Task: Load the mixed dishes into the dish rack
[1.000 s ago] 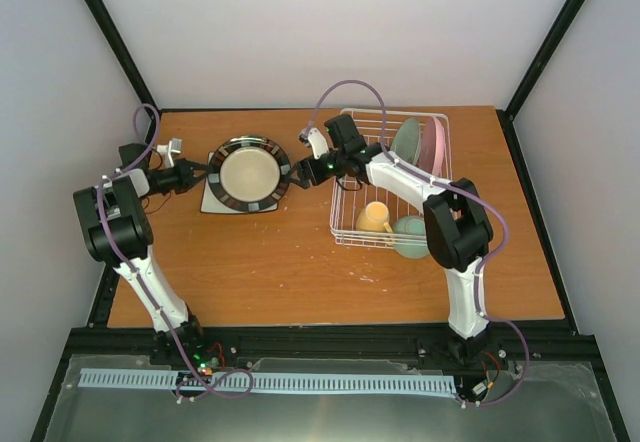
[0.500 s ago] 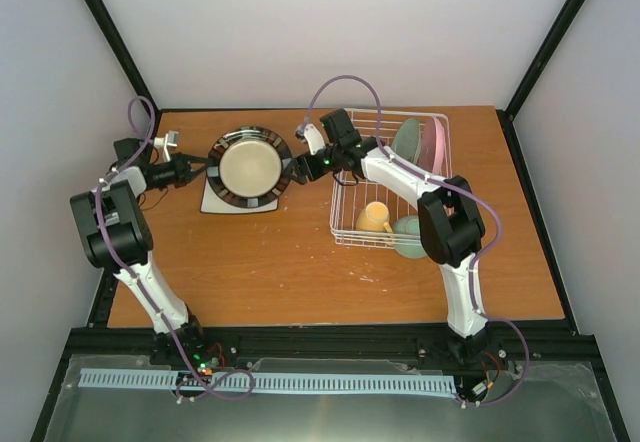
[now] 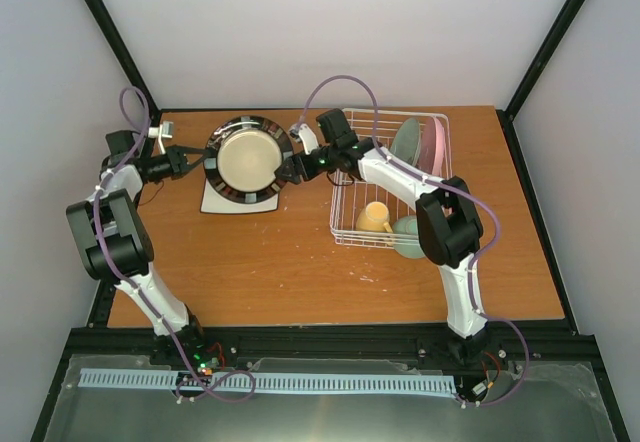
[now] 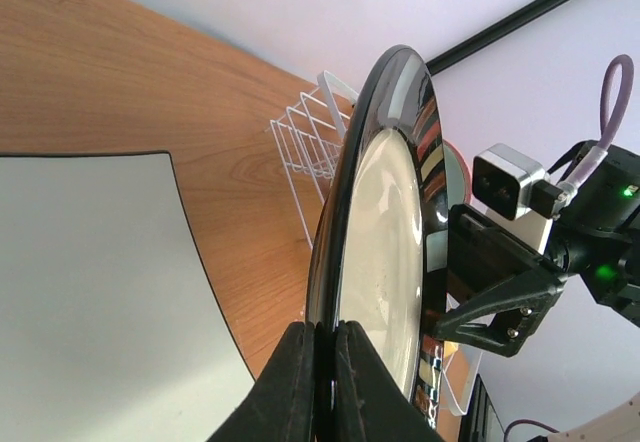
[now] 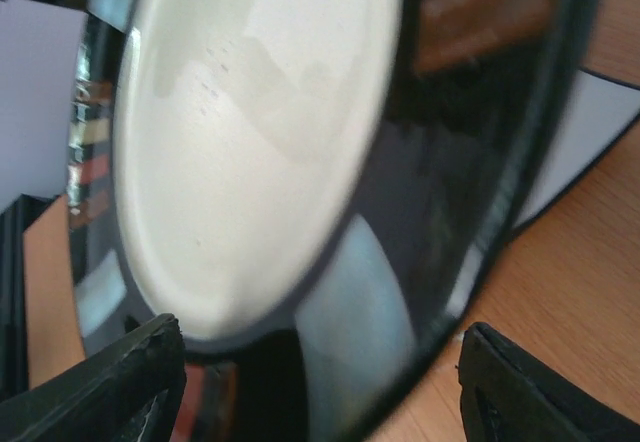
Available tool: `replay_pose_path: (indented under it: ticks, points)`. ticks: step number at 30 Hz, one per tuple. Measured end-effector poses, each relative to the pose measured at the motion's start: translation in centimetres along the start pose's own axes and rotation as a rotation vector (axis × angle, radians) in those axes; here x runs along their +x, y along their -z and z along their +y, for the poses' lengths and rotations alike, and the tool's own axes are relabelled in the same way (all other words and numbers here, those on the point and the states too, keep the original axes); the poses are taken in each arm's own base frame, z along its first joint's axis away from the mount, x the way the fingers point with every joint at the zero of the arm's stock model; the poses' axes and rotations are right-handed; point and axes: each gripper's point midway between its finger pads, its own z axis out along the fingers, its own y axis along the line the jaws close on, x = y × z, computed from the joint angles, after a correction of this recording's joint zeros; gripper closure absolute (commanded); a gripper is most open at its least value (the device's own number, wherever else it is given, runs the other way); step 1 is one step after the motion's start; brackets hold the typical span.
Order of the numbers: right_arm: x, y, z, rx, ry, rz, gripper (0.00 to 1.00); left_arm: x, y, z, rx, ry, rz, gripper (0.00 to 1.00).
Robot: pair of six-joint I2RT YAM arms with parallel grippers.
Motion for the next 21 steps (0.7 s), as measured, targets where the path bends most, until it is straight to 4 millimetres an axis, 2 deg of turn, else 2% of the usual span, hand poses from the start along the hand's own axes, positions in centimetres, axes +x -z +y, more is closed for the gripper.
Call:
replay_pose_path:
  ticks: [5, 7, 11, 13, 14, 16, 19, 20, 21]
  points:
    - [-1.2, -0.1, 2.2, -0.097, -0.011, -0.034, 0.34, 0.6, 0.0, -0.2, 0.011, 0.016, 0.004, 0.99]
    - [-1.7, 0.0, 3.1, -0.141, -0.02, -0.044, 0.41, 1.0, -0.1, -0.2, 0.015, 0.024, 0.008, 0.99]
    - [-2.4, -0.4, 4.0, -0.199, -0.038, -0.048, 0.63, 1.5, -0.1, -0.2, 0.023, 0.048, 0.011, 0.99]
    - [-2.3, -0.8, 4.0, -0.217, -0.06, -0.04, 0.81, 1.5, 0.0, -0.4, 0.025, 0.043, 0.006, 0.99]
    - [-2.2, -1.0, 3.9, -0.227, -0.084, -0.033, 0.94, 1.5, 0.0, -0.7, 0.03, 0.037, 0.005, 0.99]
    - [-1.8, -1.5, 3.0, -0.212, -0.15, -0.02, 0.97, 1.2, 0.2, -1.4, 0.041, 0.004, -0.002, 0.99]
    - [-2.1, -1.4, 2.9, -0.241, -0.207, -0.023, 0.97, 0.6, 0.3, -2.1, 0.048, -0.079, -0.013, 0.99]
    - [-2.3, -1.3, 3.0, -0.245, -0.208, -0.028, 0.97, 0.5, 0.3, -2.2, 0.048, -0.089, -0.015, 0.97]
    - [-2.3, -1.3, 3.1, -0.248, -0.207, -0.029, 0.97, 0.5, 0.4, -2.2, 0.047, -0.094, -0.017, 0.88]
